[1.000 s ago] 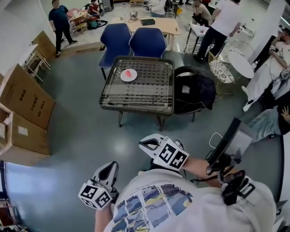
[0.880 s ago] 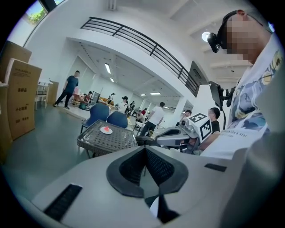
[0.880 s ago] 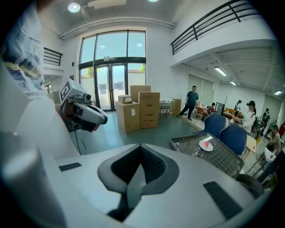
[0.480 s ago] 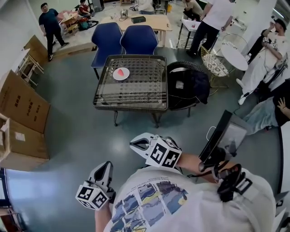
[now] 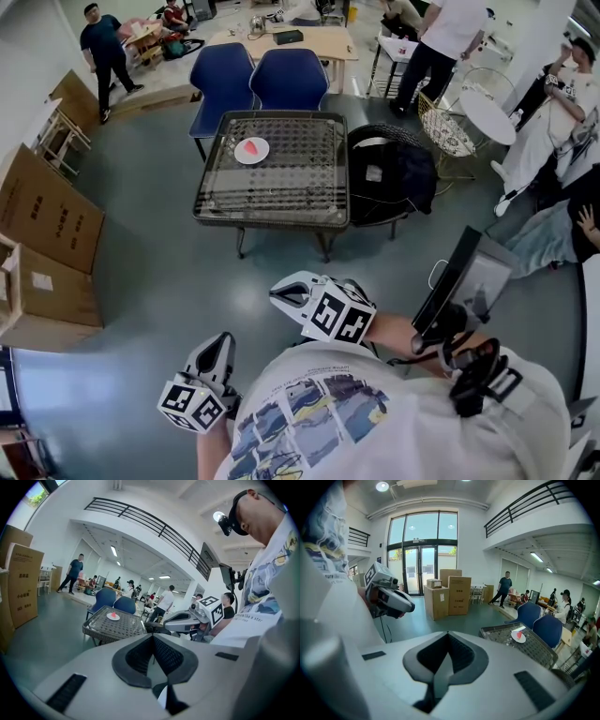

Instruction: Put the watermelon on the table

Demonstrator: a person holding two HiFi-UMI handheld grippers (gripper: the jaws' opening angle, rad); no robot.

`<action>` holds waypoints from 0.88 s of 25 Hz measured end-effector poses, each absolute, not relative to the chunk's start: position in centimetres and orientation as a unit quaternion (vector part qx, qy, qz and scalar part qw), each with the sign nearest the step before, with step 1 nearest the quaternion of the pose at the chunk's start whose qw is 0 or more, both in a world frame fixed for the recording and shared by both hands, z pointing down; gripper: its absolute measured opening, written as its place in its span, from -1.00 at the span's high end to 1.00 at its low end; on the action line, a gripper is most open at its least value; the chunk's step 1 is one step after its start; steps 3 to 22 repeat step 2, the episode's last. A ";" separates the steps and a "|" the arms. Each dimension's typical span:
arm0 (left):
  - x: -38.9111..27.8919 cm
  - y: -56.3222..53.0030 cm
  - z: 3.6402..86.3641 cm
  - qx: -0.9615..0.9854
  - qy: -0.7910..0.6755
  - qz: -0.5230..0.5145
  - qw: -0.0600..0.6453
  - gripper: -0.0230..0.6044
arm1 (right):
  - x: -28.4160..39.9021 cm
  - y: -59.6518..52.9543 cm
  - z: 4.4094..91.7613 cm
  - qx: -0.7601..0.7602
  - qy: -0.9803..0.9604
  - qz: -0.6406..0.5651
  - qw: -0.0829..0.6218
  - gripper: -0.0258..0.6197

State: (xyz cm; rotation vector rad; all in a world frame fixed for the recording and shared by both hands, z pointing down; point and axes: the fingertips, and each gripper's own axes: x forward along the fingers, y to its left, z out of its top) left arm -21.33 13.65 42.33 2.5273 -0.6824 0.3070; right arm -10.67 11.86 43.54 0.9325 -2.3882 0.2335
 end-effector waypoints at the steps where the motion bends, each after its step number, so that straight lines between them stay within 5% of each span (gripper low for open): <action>1: -21.4 13.7 42.3 0.928 -0.251 0.113 0.250 0.90 | -10.7 11.9 43.5 0.347 -0.891 0.087 0.280 0.89; 22: -21.4 13.8 42.2 0.928 -0.251 0.113 0.251 0.90 | -10.7 12.0 43.5 0.347 -0.891 0.088 0.281 0.89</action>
